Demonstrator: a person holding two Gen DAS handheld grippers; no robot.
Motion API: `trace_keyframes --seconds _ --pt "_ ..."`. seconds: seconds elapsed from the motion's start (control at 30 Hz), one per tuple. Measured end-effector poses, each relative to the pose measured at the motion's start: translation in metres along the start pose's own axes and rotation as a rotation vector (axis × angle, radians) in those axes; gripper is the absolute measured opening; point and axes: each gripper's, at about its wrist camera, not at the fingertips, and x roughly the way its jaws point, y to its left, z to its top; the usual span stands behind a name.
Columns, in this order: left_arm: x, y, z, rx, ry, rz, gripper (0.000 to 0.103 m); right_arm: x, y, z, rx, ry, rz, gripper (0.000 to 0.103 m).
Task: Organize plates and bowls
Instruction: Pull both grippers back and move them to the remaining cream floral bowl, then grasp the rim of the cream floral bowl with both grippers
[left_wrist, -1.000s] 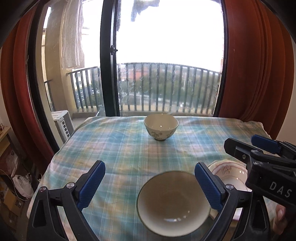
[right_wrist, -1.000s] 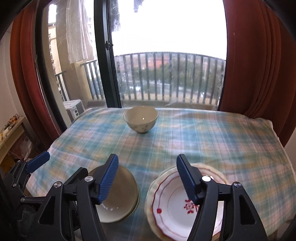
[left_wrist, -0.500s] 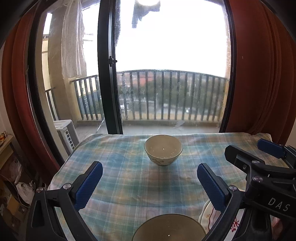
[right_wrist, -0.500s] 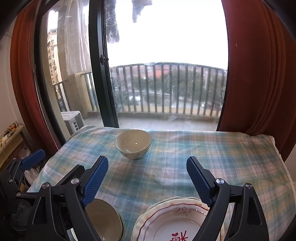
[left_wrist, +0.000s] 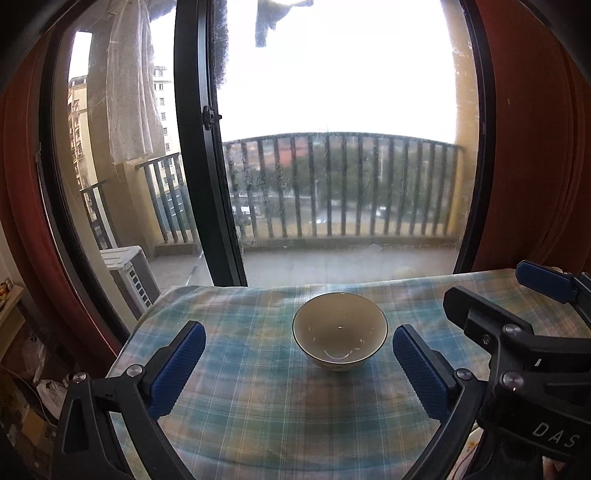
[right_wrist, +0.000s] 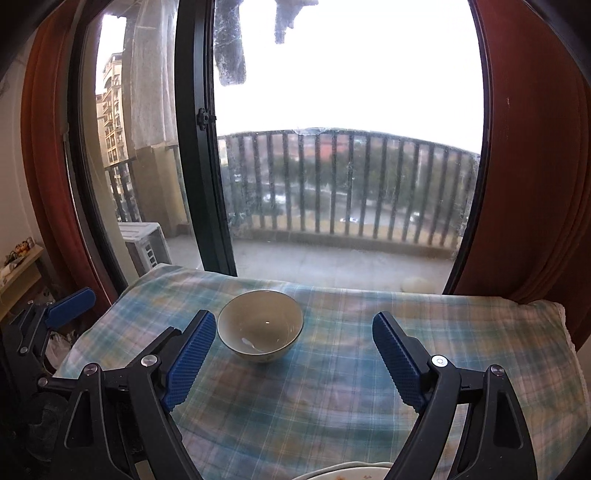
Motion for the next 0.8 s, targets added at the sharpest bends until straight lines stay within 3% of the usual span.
trace_keyframes --seconds 0.23,0.53,0.8 --pt "0.053 0.007 0.012 -0.034 0.073 0.005 0.101 0.057 -0.001 0.014 0.02 0.078 -0.004 0.089" --pt "0.108 0.006 0.021 -0.013 0.131 -0.014 0.082 0.118 -0.009 0.025 0.054 0.127 -0.012 0.088" --pt "0.148 0.009 0.002 0.002 0.194 -0.026 0.069 0.165 -0.012 0.007 0.066 0.195 -0.024 0.071"
